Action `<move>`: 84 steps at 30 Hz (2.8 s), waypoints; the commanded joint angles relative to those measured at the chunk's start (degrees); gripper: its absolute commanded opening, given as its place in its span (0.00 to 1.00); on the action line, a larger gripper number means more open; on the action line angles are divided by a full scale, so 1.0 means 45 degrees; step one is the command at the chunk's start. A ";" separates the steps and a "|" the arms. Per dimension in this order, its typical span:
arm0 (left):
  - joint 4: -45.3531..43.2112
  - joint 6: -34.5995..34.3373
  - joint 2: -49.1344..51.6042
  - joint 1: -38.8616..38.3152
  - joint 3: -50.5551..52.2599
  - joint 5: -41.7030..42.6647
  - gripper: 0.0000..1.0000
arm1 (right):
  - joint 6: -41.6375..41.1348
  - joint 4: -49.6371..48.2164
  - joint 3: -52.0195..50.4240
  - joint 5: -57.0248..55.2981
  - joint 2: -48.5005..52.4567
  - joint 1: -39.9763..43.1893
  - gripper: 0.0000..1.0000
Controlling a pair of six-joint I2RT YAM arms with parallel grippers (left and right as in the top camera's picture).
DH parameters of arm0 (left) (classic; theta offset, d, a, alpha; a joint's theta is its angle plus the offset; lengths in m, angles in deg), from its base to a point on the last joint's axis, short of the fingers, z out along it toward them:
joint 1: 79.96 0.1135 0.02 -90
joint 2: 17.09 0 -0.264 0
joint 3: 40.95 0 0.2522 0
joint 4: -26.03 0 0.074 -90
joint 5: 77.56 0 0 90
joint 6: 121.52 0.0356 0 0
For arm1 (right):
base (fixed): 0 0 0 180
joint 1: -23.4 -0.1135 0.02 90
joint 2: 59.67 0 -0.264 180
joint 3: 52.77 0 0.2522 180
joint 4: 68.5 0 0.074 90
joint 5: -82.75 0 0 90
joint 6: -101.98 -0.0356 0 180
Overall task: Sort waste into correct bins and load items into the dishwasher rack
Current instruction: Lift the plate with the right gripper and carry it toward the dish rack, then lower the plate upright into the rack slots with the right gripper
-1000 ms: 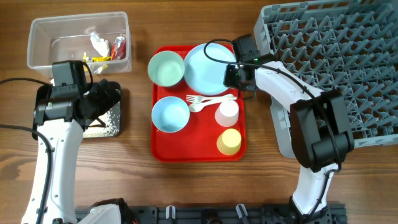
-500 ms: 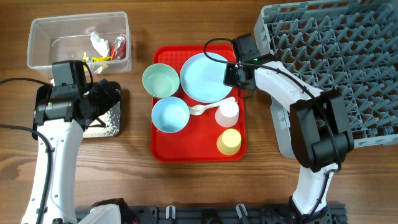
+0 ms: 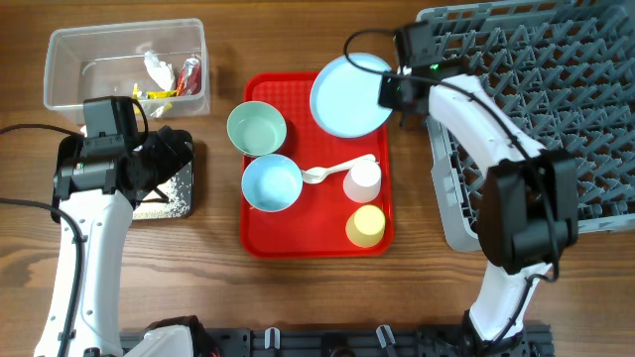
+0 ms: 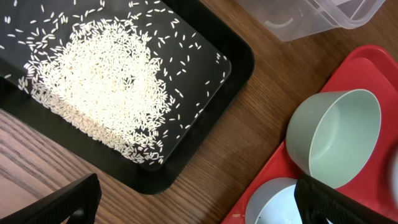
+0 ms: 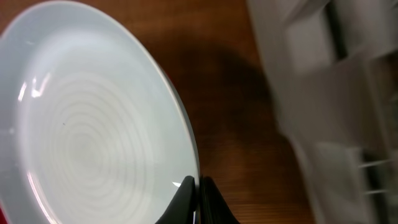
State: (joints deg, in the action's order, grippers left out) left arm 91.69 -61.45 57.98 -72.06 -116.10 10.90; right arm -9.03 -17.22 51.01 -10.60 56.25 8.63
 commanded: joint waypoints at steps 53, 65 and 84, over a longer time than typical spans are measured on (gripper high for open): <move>-0.1302 -0.0121 0.0063 0.0058 -0.0112 -0.0238 1.00 | 1.0627 -0.2997 0.1719 -0.4877 -0.1948 0.3988 0.04; -0.1311 -0.0117 0.0063 0.0058 -0.0112 -0.0243 1.00 | 1.0656 -0.3750 0.1719 -0.6173 -0.1180 0.3721 0.04; -0.1341 -0.0112 0.0063 0.0058 -0.0112 -0.0243 1.00 | 1.0282 -0.3400 0.1719 -0.7077 -0.0209 0.2152 0.06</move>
State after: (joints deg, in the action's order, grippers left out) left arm 85.99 -61.45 57.98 -72.06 -116.10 10.62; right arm 39.84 -33.62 58.33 -45.03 52.73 20.70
